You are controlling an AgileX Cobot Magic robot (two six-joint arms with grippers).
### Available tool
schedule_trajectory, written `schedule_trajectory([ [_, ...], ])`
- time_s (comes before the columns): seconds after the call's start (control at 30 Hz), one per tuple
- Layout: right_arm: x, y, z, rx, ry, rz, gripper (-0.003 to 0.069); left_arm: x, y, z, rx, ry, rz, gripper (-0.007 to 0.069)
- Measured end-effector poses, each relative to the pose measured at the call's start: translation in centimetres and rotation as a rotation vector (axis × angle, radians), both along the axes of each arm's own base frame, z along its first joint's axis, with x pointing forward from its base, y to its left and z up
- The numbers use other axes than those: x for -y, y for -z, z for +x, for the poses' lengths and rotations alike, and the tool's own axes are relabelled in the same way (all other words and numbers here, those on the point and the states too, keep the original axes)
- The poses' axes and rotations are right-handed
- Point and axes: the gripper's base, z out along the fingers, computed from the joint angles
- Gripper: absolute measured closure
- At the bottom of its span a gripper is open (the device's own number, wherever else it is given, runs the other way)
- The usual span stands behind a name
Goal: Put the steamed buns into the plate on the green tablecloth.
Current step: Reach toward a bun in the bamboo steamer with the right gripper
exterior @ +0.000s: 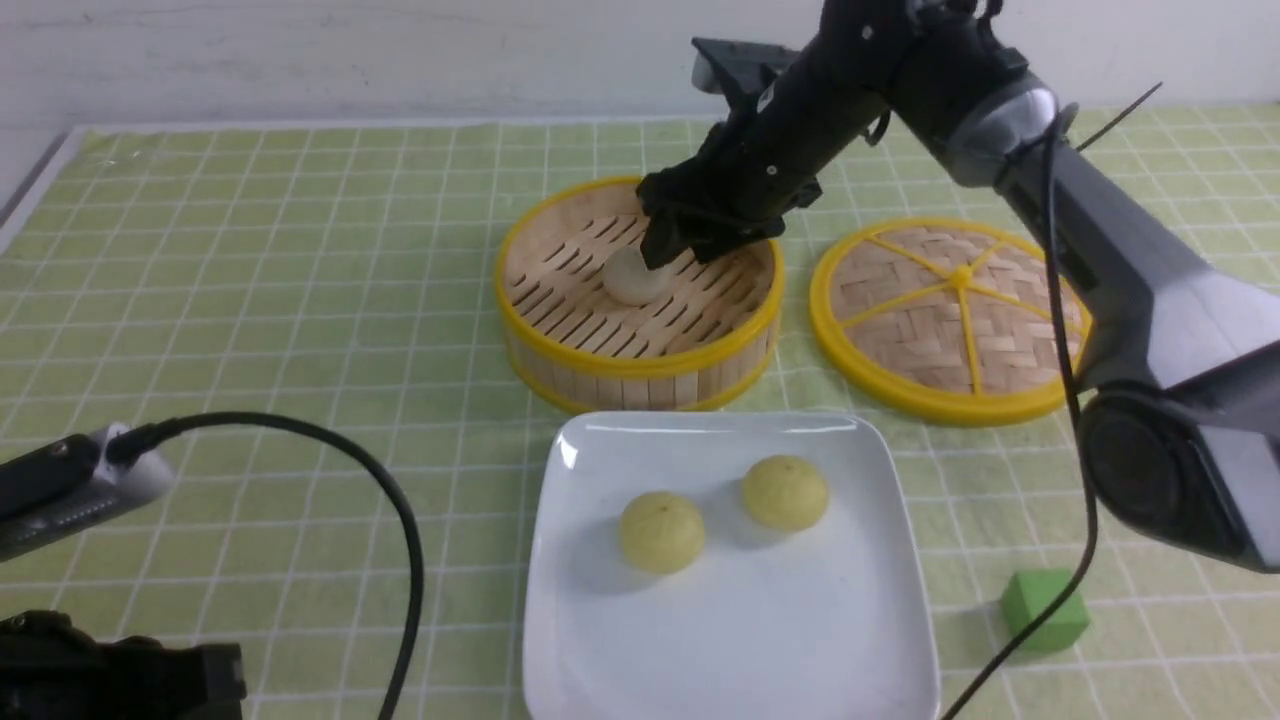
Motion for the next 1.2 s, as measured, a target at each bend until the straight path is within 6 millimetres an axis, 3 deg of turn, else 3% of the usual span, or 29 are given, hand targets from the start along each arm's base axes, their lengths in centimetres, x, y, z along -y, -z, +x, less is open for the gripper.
schedule_trajectory([
  [0.13,-0.4,2.4,0.5,-0.031,0.008,0.016,0.0259,-0.1,0.1,-0.1,-0.005,0.005,0.011,0.0522],
  [0.23,-0.4,2.4,0.5,-0.033,0.0,0.022,0.03,-0.1,0.1,-0.1,-0.007,0.008,0.019,0.0518],
  [0.4,-0.4,2.4,0.5,-0.027,-0.005,0.021,0.0512,-0.2,0.1,-0.1,-0.008,0.012,0.035,0.0517],
  [0.43,-0.5,2.4,0.5,-0.02,-0.007,0.017,0.0606,-0.2,0.1,-0.1,-0.011,0.013,0.037,0.0516],
  [0.53,-0.4,2.4,0.5,-0.016,-0.005,0.009,0.0667,-0.2,0.2,-0.1,-0.013,0.015,0.039,0.0515],
  [0.73,-0.3,2.3,0.4,-0.025,-0.013,-0.008,0.0671,-0.2,0.2,-0.2,-0.021,0.018,0.039,0.0505],
  [1.0,0.1,-0.3,-0.1,0.028,-0.035,-0.019,0.0664,-0.2,0.2,-0.2,-0.022,0.018,0.039,0.0496],
  [1.2,-0.5,-0.7,0.0,0.108,-0.076,-0.019,0.0605,-0.2,0.2,-0.2,-0.022,0.019,0.042,0.0487],
])
